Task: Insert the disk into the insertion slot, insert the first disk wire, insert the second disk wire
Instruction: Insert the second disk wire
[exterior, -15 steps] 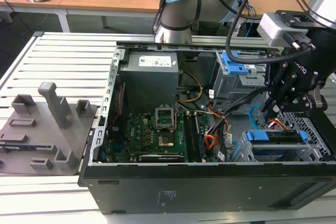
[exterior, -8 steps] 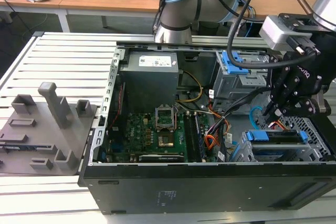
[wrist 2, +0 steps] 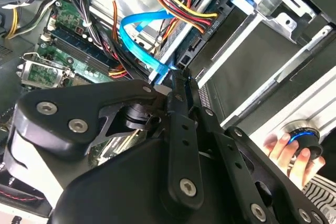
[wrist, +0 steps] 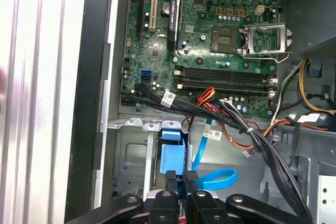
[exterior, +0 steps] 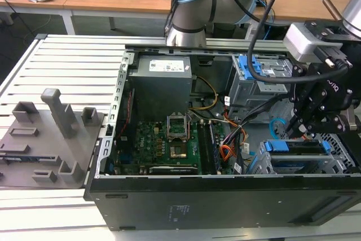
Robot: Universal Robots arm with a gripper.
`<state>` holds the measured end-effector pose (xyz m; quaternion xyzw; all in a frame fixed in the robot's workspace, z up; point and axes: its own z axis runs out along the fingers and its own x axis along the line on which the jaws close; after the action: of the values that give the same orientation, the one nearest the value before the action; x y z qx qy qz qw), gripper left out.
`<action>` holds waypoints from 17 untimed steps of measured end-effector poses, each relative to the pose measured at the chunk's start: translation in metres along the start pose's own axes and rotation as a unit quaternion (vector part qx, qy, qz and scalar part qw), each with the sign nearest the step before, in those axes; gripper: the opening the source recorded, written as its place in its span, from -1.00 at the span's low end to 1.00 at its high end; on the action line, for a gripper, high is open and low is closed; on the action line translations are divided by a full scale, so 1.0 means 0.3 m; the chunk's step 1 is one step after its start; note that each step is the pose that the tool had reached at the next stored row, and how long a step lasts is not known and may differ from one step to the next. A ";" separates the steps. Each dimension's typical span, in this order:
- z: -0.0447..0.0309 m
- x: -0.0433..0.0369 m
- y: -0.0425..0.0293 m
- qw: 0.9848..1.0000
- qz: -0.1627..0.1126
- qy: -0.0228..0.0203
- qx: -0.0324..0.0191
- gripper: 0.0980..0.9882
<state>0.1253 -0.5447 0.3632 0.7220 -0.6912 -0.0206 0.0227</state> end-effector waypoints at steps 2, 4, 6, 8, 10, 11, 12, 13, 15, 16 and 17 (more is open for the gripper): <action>0.001 0.001 0.000 1.000 0.012 -0.001 0.000 -0.86; 0.002 0.001 0.000 1.000 0.027 -0.002 0.000 -0.86; 0.004 0.001 0.000 0.999 0.047 -0.003 0.000 -0.86; 0.004 0.001 0.000 0.998 0.062 -0.004 0.000 -0.86; 0.005 0.001 0.000 0.997 0.079 -0.005 0.000 -0.86; 0.005 0.001 0.000 0.997 0.080 -0.005 0.000 -0.86; 0.005 0.001 0.000 0.997 0.081 -0.005 0.000 -0.86; 0.005 0.001 0.000 0.997 0.081 -0.005 0.000 -0.86; 0.005 0.007 0.000 0.997 0.080 -0.007 0.000 -0.86; 0.006 0.013 0.000 0.997 0.080 -0.011 0.000 -0.86; 0.007 0.021 -0.002 0.997 0.080 -0.016 0.000 -0.86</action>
<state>0.1262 -0.5508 0.3611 0.6640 -0.7470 -0.0306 0.0135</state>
